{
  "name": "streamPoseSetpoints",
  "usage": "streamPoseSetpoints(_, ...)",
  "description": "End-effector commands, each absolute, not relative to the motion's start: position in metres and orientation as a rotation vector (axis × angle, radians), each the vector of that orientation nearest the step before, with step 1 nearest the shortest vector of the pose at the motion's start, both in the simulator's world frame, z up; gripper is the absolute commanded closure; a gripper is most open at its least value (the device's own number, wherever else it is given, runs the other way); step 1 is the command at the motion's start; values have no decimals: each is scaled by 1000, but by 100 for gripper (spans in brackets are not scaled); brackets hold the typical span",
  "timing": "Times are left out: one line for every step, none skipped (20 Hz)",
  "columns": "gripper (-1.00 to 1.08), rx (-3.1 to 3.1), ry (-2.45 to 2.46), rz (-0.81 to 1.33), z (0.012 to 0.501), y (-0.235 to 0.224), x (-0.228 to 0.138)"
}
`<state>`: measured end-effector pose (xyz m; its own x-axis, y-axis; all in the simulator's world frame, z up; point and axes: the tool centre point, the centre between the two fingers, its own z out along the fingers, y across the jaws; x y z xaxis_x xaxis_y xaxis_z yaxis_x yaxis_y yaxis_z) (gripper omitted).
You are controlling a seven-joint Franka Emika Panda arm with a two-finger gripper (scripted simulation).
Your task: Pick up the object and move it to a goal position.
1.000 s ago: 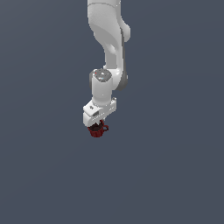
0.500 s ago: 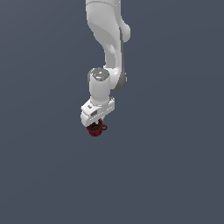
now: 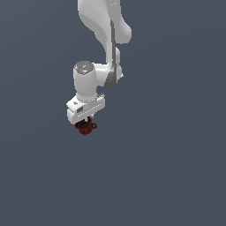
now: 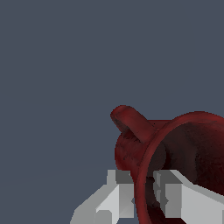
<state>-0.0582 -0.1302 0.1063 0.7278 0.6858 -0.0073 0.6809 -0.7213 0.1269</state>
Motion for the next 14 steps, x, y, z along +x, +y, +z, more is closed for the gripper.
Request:
streamPoseSetpoints(108,2805,1114,65,118,-150,-58)
streamPoseSetpoints(108,2805,1114,65,121,-157,-58)
streamPoseSetpoints(108,2805,1114,65,124,-163,-58)
streamPoseSetpoints(108,2805,1114,65,127,-169,-58)
streamPoseSetpoints(108,2805,1114,65,130,-174,-58)
streamPoseSetpoints(108,2805,1114,65,132,-179,-58)
streamPoseSetpoints(108,2805,1114,65,134,-183,-58)
streamPoseSetpoints(108,2805,1114,65,136,-186,-57)
streamPoseSetpoints(108,2805,1114,65,138,-189,-57)
streamPoseSetpoints(108,2805,1114,65,139,-192,-57)
streamPoseSetpoints(108,2805,1114,65,140,-194,-57)
streamPoseSetpoints(108,2805,1113,64,140,-195,-57)
streamPoseSetpoints(108,2805,1113,64,140,-196,-56)
streamPoseSetpoints(108,2805,1113,64,141,-196,-56)
